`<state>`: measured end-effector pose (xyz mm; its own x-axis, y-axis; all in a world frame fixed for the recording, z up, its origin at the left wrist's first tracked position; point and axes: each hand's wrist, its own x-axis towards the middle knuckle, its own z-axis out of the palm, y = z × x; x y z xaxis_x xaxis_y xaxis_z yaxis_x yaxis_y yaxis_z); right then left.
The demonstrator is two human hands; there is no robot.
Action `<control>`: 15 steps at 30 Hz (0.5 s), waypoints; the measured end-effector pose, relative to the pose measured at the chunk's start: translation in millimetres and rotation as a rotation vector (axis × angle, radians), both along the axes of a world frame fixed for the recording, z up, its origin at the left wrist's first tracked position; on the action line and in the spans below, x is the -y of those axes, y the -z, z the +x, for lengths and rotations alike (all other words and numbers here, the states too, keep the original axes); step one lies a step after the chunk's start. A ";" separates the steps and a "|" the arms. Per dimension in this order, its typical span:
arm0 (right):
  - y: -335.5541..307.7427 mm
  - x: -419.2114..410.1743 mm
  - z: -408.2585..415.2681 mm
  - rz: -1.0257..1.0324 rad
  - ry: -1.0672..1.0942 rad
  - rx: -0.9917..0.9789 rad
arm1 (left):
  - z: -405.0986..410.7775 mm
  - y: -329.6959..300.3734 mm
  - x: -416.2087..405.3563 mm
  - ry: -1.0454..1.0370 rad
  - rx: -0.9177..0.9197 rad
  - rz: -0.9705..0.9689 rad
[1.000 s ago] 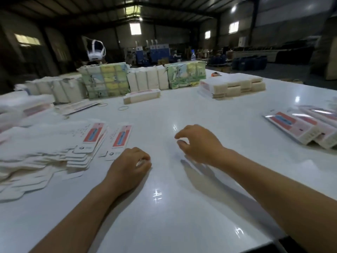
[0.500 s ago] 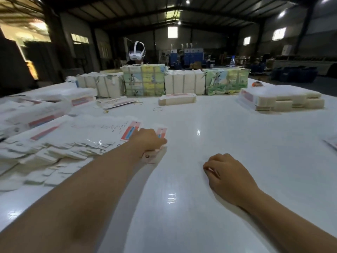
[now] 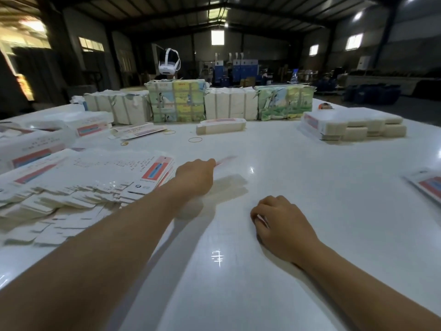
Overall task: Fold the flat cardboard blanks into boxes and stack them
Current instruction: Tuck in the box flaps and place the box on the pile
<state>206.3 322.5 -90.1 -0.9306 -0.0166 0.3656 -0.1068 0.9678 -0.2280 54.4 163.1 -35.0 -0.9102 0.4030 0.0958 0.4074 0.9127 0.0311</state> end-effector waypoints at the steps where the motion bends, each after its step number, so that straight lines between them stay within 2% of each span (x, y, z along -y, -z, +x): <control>1: -0.6 1.2 -0.6 0.010 -0.002 0.011 | 12.7 0.0 -3.7 0.047 0.002 0.048; 5: -2.5 -0.8 0.3 0.012 -0.024 0.020 | 74.3 8.5 -12.2 0.263 -0.164 0.134; 7: -6.3 -4.6 3.9 -0.109 0.002 0.051 | 96.2 19.5 -7.4 0.358 -0.303 0.130; 8: -8.9 -7.1 6.1 -0.284 0.032 0.042 | 103.9 26.3 -3.5 0.390 -0.340 0.120; 9: -12.3 -9.9 8.9 -0.571 0.064 0.032 | 110.6 33.1 0.3 0.402 -0.345 0.124; 11: -24.7 -13.7 15.7 -1.292 0.016 0.044 | 120.2 42.3 6.4 0.373 -0.309 0.142; 12: -30.0 -17.9 18.1 -1.583 -0.077 0.068 | 121.3 44.9 8.0 0.355 -0.305 0.134; 13: -33.4 -22.5 20.0 -1.782 -0.169 0.106 | 120.5 45.9 8.7 0.344 -0.319 0.125; 14: -36.3 -24.9 22.5 -1.873 -0.243 0.157 | 119.7 45.7 8.7 0.338 -0.333 0.123; 15: -37.6 -25.8 24.2 -1.856 -0.297 0.200 | 119.6 44.6 8.0 0.332 -0.335 0.130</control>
